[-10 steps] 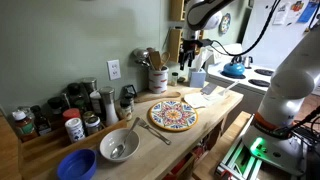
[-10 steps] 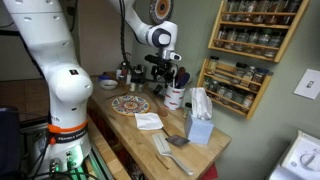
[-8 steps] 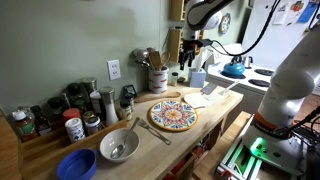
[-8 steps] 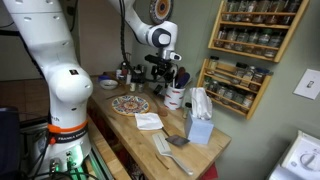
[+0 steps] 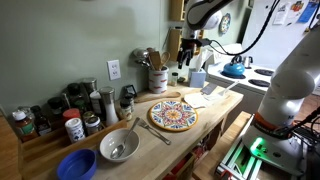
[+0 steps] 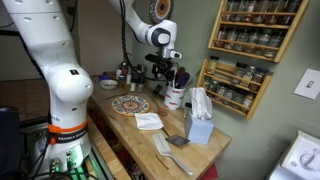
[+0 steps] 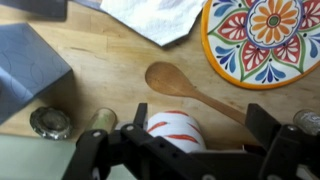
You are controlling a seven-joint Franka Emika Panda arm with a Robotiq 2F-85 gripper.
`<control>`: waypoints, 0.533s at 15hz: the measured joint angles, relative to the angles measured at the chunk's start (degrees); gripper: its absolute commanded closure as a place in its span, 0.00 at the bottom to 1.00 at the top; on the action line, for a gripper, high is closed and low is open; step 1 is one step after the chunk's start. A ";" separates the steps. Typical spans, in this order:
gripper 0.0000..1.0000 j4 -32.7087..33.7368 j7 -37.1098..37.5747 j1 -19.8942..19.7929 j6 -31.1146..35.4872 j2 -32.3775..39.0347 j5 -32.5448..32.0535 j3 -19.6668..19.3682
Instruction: Put the big soup ladle on the yellow chopping board
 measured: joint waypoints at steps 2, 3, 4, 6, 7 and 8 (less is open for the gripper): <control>0.00 0.67 -1.86 1.48 3.25 -1.20 0.11 0.68; 0.00 1.31 -2.44 2.46 4.23 -2.09 0.11 1.30; 0.00 1.95 -2.98 3.61 5.06 -3.09 0.14 1.95; 0.00 3.24 -4.24 6.16 6.71 -5.01 0.36 3.14; 0.00 3.77 -5.13 7.45 7.47 -5.86 0.60 3.58; 0.00 4.29 -6.22 8.83 8.30 -6.64 0.98 3.96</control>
